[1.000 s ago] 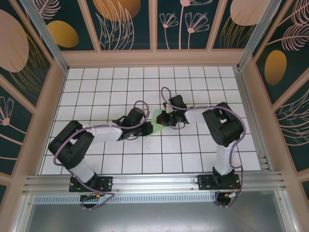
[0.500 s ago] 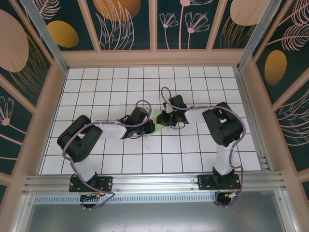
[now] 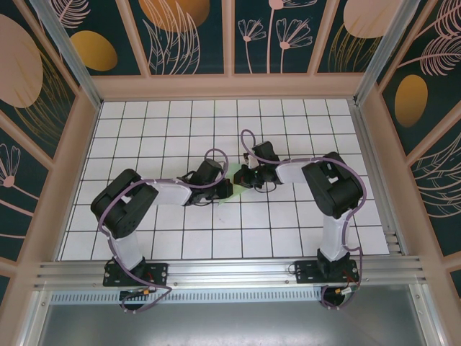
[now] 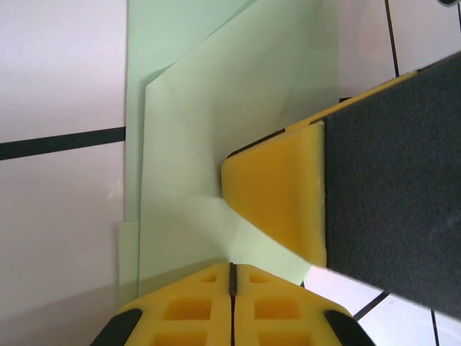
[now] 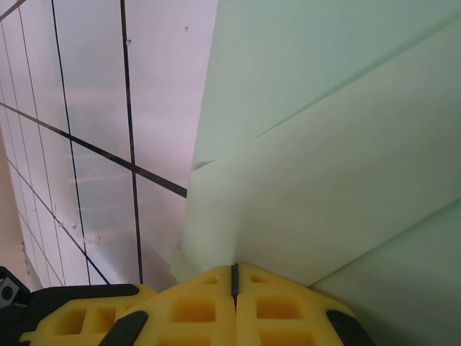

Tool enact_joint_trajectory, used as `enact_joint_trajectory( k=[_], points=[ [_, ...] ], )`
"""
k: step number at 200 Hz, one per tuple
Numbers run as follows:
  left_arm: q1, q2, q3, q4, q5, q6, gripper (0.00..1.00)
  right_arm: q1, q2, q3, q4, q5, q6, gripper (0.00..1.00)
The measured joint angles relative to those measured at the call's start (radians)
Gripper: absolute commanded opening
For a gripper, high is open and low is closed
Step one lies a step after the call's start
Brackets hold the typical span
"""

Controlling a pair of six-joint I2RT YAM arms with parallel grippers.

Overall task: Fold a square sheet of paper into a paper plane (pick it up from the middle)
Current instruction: Fourth fold the wing at the center of the table.

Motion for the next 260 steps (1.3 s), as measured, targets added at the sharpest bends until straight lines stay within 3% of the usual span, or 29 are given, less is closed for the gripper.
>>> enact_joint_trajectory(
  k=[72, 129, 158, 194, 260],
  points=[
    [0.002, -0.168, -0.211, 0.038, 0.034, 0.006, 0.08, -0.006, 0.004, -0.001, 0.004, -0.017, 0.0, 0.05],
    [0.002, -0.229, -0.226, -0.015, 0.032, -0.015, 0.08, -0.006, 0.004, 0.0, 0.003, -0.018, 0.0, 0.05],
    [0.002, -0.306, -0.232, 0.066, 0.024, -0.076, 0.11, -0.006, 0.004, 0.0, 0.003, -0.018, 0.0, 0.05],
    [0.002, -0.233, -0.209, 0.143, 0.018, -0.113, 0.09, -0.006, 0.004, 0.002, 0.002, -0.018, 0.0, 0.05],
    [0.002, -0.153, -0.211, 0.124, -0.023, -0.126, 0.01, -0.006, 0.004, 0.006, -0.005, -0.019, 0.0, 0.05]
  ],
)
